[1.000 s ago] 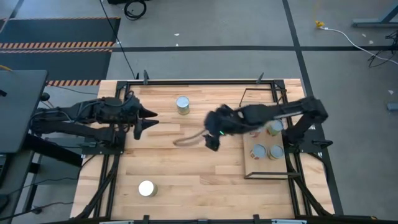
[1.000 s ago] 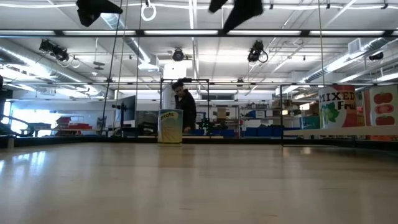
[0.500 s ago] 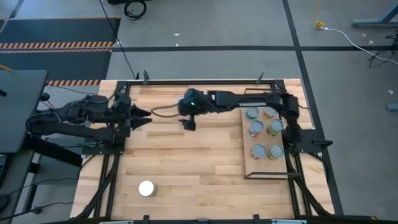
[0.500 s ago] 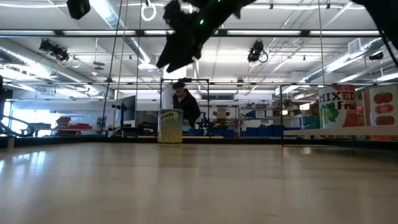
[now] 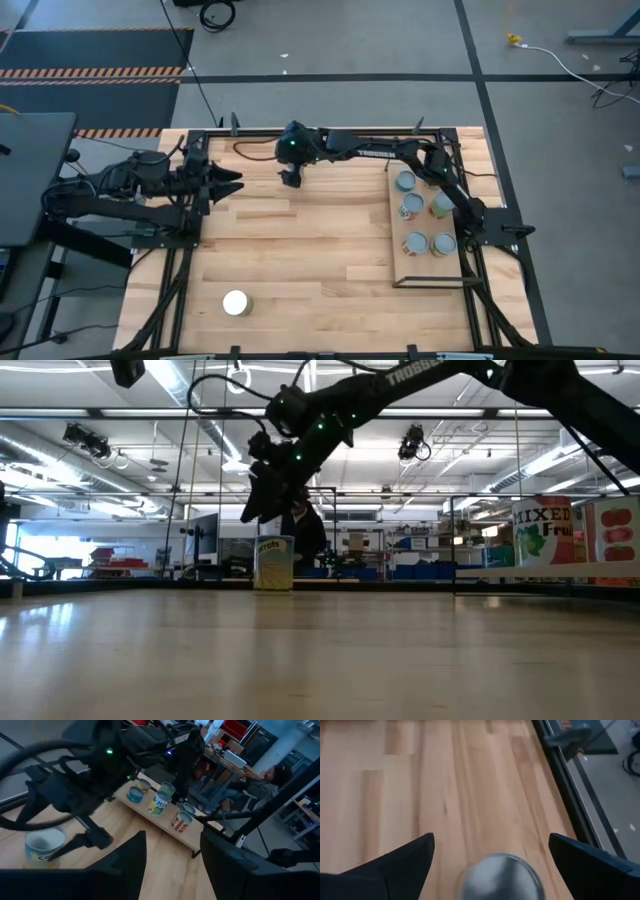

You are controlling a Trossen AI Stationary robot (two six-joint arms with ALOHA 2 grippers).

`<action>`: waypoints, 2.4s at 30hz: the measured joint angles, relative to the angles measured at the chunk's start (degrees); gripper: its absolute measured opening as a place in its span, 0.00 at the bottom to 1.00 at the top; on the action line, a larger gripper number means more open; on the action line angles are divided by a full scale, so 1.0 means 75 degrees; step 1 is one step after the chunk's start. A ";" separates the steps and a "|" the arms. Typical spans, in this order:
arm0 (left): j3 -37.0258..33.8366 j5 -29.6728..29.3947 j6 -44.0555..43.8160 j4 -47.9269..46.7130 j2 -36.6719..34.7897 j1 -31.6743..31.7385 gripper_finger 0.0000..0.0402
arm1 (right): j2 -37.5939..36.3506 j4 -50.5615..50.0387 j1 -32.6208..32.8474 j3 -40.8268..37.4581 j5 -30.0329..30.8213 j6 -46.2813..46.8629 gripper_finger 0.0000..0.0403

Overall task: Pick and place cans onto a shelf
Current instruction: Put the canned carrots on the shelf

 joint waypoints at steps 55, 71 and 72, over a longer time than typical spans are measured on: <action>0.0003 -0.0844 0.3363 0.1338 -0.0003 0.0012 0.47 | -0.3508 -0.8106 0.4695 -0.0250 0.2605 1.1297 0.78; 0.0009 -0.1329 0.2414 0.2261 0.0115 0.0015 0.47 | -0.5303 -0.8235 0.6735 -0.3758 0.1858 1.5849 0.78; 0.0009 -0.1319 0.2147 0.2338 0.0121 0.0002 0.47 | -0.5477 -0.8242 0.6843 -0.4024 0.1882 1.6169 0.78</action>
